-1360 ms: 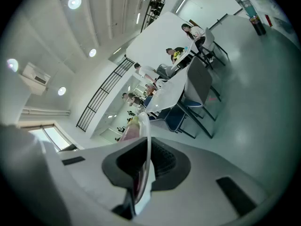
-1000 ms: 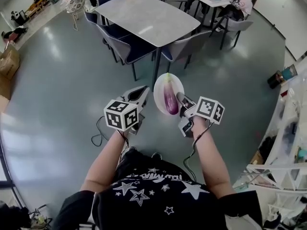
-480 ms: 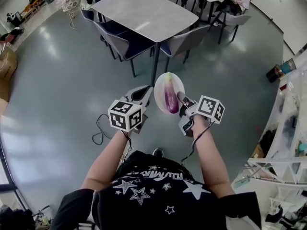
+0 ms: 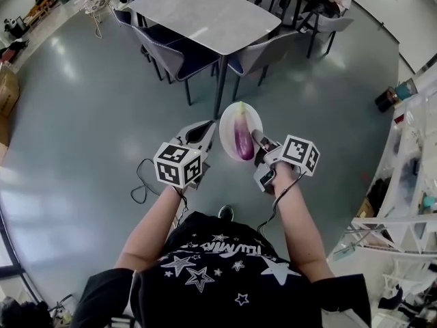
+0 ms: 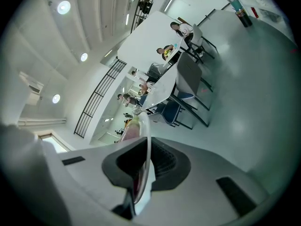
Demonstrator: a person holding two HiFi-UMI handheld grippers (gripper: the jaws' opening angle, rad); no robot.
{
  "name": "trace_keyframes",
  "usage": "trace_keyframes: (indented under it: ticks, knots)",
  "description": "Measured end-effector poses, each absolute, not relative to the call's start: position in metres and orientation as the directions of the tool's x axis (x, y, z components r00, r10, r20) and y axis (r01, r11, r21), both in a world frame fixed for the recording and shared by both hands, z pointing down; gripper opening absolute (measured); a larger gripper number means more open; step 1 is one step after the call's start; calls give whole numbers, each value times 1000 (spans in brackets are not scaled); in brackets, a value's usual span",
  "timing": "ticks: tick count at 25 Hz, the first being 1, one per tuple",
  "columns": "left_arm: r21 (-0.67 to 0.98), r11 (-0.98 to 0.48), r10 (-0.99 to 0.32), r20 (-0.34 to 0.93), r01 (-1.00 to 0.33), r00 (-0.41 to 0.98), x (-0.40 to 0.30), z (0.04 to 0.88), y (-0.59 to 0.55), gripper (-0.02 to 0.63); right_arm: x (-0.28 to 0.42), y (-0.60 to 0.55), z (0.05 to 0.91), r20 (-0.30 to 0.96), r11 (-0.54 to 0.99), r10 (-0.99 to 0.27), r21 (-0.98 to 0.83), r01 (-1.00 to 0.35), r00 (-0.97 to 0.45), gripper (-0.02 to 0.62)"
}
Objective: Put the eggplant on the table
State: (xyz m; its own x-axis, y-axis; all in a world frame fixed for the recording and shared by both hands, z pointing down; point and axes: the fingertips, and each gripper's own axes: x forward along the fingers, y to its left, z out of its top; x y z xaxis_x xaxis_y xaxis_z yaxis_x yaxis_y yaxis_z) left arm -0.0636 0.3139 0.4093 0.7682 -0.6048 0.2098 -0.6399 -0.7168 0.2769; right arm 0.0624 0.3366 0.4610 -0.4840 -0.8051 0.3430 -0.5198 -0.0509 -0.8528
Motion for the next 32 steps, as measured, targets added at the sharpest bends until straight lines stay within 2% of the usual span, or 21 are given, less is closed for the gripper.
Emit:
trace_keyframes:
  ticks: [15,32]
  knots:
    - [287,-726,-592,201,-625,780,-117,411,331,8,14,361,465,348,-87,-817,-862,-499,-459,25]
    - [290,-704,-618,200,-649,760,-128,426,306,8,16,330,476,324,-76,-821,-878,-472,-470,25]
